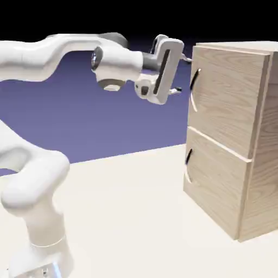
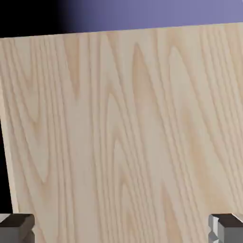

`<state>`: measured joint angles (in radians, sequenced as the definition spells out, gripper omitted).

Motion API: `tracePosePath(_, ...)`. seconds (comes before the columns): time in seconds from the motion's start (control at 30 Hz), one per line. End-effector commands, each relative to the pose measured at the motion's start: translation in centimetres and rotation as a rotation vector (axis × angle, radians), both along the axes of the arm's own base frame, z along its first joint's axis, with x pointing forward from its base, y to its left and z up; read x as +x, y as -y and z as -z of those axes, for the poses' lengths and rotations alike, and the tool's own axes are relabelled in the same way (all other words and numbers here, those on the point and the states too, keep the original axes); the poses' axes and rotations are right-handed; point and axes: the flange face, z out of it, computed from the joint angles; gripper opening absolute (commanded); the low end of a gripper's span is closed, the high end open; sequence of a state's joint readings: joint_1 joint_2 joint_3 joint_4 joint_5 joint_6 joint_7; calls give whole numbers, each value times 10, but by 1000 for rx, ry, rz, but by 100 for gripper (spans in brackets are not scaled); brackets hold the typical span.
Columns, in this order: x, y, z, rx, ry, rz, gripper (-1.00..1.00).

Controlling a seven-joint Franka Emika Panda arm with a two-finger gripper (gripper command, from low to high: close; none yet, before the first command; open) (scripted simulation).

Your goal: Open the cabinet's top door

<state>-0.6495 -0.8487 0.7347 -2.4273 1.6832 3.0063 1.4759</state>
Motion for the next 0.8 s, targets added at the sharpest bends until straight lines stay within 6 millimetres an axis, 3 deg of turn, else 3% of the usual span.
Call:
tracePosePath(0.0, 1, -4, 0, 45, 15, 8, 0)
tracePosePath(0.37, 21, -56, 23, 536, 147, 63, 0)
tracePosePath(0.77, 62, -113, 85, 1085, 226, 96, 0)
